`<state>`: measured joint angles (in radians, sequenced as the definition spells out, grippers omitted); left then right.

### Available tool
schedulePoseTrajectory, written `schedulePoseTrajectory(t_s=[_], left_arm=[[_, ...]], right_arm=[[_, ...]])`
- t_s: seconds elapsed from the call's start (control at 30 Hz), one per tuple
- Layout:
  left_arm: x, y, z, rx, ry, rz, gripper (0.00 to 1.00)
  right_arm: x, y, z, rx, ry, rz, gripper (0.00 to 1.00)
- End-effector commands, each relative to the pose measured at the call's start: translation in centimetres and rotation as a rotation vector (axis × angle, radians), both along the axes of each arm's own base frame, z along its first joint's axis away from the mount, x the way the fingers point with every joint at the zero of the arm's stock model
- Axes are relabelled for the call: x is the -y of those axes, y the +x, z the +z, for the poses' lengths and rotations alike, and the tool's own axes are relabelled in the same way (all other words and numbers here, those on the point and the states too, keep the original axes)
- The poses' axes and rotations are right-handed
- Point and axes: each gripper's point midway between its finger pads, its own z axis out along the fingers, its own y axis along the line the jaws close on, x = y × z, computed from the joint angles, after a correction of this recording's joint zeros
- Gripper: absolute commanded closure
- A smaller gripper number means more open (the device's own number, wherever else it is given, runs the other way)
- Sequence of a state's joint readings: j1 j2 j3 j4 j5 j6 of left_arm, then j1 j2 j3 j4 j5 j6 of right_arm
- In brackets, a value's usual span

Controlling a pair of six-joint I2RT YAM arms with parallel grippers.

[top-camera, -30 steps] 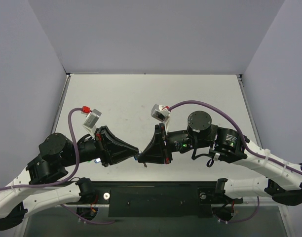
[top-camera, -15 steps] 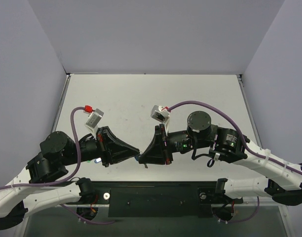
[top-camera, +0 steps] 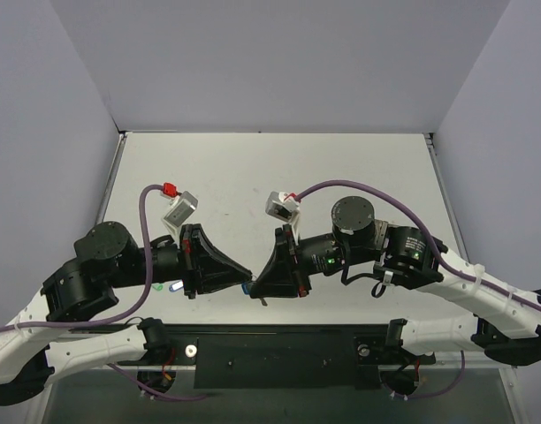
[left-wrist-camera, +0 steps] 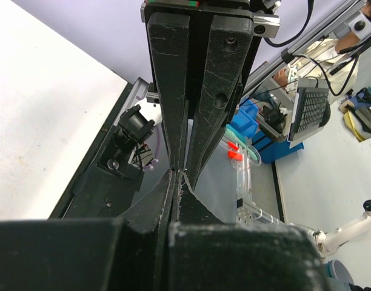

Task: Remove the keys from the keyring

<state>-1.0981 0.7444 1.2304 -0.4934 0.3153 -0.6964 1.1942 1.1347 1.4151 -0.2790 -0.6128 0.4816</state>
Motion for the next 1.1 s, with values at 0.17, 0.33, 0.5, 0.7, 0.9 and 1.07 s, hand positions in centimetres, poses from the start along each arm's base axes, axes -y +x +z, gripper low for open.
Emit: schedulePoseTrajectory(t_s=[0.17,0.33,0.5,0.7,0.9,1.07], left_arm=[[0.14,-1.01,0.87,0.028,0.001,-0.066,1.00],[0.16,-1.13,1.03,0.029,0.002,-0.073,1.00],[0.36,-1.19,1.00,0.036,0.030,-0.088,1.00],[0.39,-1.06,1.00,0.033,0.015,-0.078,1.00],[0.40,-0.87,1.11,0.023,-0.020,-0.061,1.00],[0.16,-0.66,1.46,0.024,-0.036,-0.041,0.73]], right_arm=[[-0.63,-0.06,1.25,0.027,0.033,0.015,1.00],[-0.61,-0.14,1.34,0.026,0.033,0.020,1.00],[-0.54,-0.12,1.30,0.028,0.025,0.019,1.00],[-0.56,0.07,1.32,0.033,0.034,0.007,1.00],[-0.66,0.06,1.13,0.023,0.038,0.005,1.00],[-0.32,0.04,1.24,0.028,0.045,-0.001,1.00]])
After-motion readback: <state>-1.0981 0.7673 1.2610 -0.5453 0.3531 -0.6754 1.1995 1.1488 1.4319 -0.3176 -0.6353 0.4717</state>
